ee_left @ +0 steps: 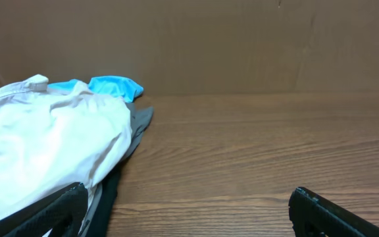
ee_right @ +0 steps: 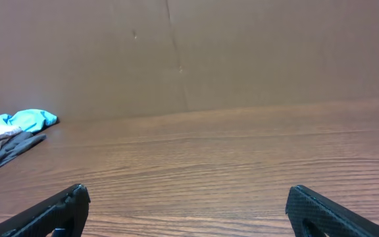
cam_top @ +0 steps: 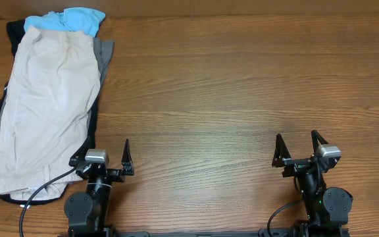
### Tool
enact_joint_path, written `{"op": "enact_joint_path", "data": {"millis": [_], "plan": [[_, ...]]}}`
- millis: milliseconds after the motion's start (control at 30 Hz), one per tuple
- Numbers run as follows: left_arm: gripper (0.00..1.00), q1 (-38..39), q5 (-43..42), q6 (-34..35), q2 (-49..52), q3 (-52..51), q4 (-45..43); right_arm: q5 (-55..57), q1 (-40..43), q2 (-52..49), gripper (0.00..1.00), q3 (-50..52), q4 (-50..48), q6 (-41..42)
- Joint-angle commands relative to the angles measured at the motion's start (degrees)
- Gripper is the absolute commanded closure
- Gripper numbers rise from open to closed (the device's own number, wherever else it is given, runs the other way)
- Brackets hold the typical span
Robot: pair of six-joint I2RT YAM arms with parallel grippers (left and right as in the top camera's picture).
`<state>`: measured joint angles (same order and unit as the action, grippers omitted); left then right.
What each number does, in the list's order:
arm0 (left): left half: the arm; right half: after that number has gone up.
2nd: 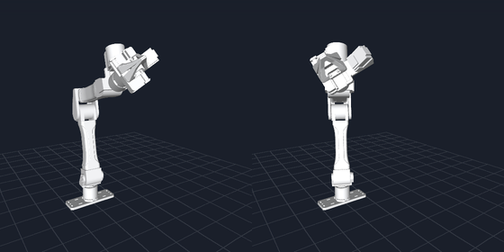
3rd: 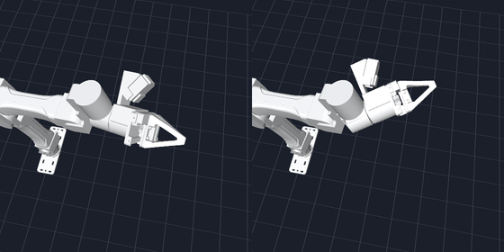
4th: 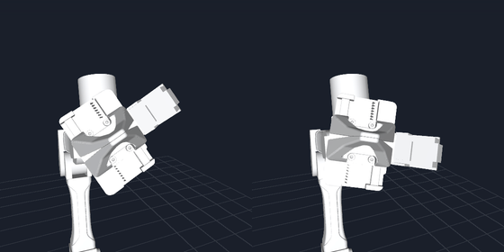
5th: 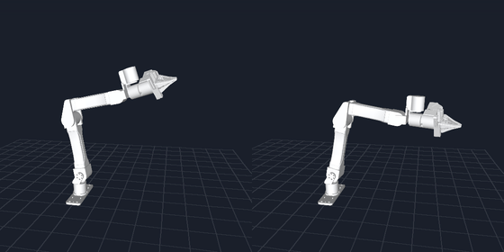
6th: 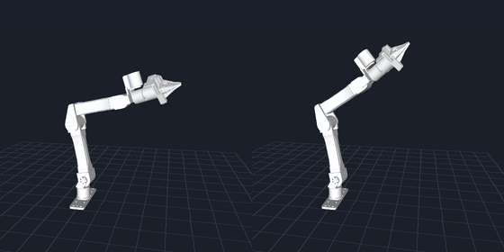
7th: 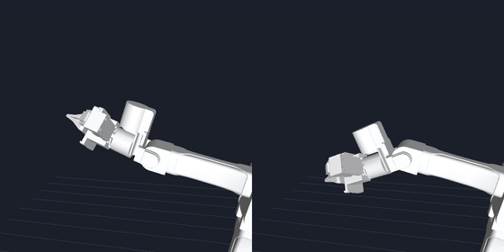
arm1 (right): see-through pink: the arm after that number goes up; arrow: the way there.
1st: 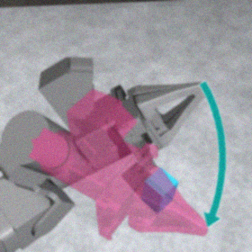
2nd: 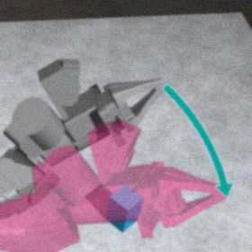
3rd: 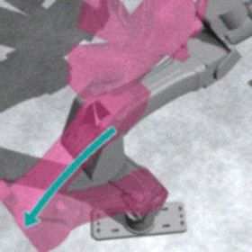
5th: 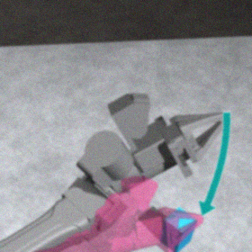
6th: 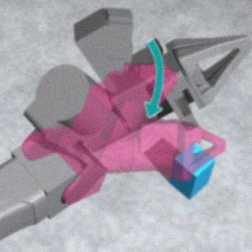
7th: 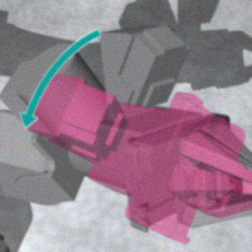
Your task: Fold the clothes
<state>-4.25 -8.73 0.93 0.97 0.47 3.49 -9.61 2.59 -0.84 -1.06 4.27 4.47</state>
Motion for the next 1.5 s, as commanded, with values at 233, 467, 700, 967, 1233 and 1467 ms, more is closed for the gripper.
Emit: {"op": "enact_joint_path", "data": {"millis": [233, 467, 700, 967, 1233, 1467], "plan": [[0.0, -0.33, 3.17, -0.94, -0.72, -0.2, 0.2, 0.52, 0.11, 0.68, 0.0, 0.61, -0.33, 0.17], [0.0, -0.33, 3.21, -0.94, -0.72, -0.2, 0.35, 0.52, 0.11, 0.68, 0.0, 0.61, -0.33, 0.17], [0.0, -0.33, 2.32, -0.83, -0.72, -0.2, -0.9, 1.31, 0.11, 0.68, 0.0, 0.59, -0.33, 0.15], [0.0, -0.33, 1.38, 5.27, -0.7, 1.29, -7.48, 3.69, 0.11, 0.68, 0.0, 0.02, -5.51, 0.2], [0.0, -0.33, -0.35, 7.41, 6.99, 12.17, -1.62, 3.34, 0.11, 0.24, 0.0, -10.47, -0.42, 0.24], [0.0, -0.33, -6.25, 6.71, 30.99, 33.53, 5.49, 2.62, 0.11, -8.76, 0.0, -26.16, 12.81, 0.2]]}}
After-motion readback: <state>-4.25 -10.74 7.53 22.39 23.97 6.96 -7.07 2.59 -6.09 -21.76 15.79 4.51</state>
